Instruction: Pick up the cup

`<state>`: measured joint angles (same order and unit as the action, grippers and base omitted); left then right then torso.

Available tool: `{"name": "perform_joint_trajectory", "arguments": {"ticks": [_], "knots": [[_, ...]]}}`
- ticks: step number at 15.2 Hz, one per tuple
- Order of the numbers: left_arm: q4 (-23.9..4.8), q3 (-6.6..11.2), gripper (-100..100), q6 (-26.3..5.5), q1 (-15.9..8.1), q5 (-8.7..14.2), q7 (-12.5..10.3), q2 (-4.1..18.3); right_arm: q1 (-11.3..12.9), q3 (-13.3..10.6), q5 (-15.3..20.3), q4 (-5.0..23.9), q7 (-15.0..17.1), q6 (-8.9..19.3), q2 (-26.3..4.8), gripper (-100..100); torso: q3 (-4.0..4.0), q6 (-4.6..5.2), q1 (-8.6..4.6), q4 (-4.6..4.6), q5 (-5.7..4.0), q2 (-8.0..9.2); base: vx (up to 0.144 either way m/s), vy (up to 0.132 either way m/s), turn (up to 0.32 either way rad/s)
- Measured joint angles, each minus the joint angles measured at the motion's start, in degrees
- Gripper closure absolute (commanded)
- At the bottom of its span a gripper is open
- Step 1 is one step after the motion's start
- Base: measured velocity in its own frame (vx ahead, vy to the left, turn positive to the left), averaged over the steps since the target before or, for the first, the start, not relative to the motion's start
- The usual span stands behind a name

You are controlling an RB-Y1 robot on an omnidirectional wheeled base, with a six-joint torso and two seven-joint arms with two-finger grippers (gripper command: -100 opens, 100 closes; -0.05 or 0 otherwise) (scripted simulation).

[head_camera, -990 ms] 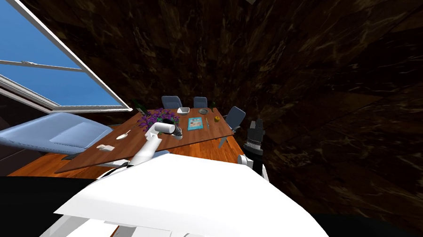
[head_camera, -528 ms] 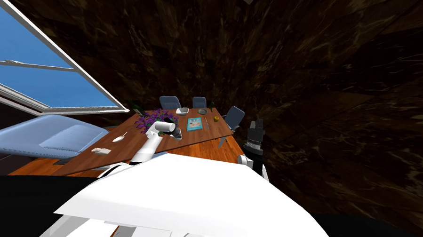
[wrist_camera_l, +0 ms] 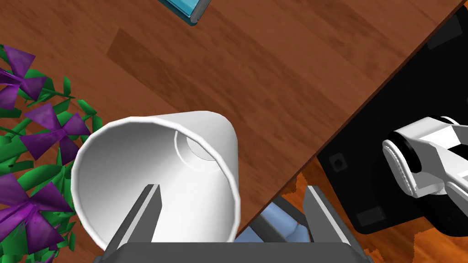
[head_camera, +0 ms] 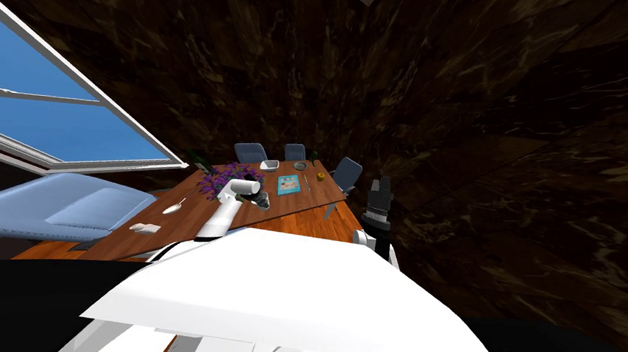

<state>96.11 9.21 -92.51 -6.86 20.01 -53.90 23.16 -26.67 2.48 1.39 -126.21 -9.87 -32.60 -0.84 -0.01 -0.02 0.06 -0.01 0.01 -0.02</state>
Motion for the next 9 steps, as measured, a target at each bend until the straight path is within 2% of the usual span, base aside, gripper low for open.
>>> {"name": "perform_joint_trajectory", "arguments": {"ticks": [5, 6, 9], "knots": [[-3.7, 0.06, -100, 3.6, 0.2, -0.8, 1.6, -0.8, 0.0, 0.0, 0.0, 0.0, 0.0, 0.0, 0.0, 0, -0.03, 0.0, -0.12, -0.02, -0.02, -0.06, 0.019, -0.011, 0.013], [-3.9, 0.07, 100, 4.0, 0.2, -0.8, 1.8, -0.9, 0.0, 0.0, 0.0, 0.0, 0.0, 0.0, 0.0, 0, -0.02, 0.0, -0.11, -0.01, -0.03, -0.04, 0.0, 0.0, 0.0], [-3.9, 0.13, 100, 3.9, 0.2, -0.8, 1.7, -0.9, 0.0, 0.0, 0.0, 0.0, 0.0, 0.0, 0.0, 0, -0.01, 0.05, -0.04, 0.0, -0.03, -0.01, 0.0, -0.002, 0.015]]}}
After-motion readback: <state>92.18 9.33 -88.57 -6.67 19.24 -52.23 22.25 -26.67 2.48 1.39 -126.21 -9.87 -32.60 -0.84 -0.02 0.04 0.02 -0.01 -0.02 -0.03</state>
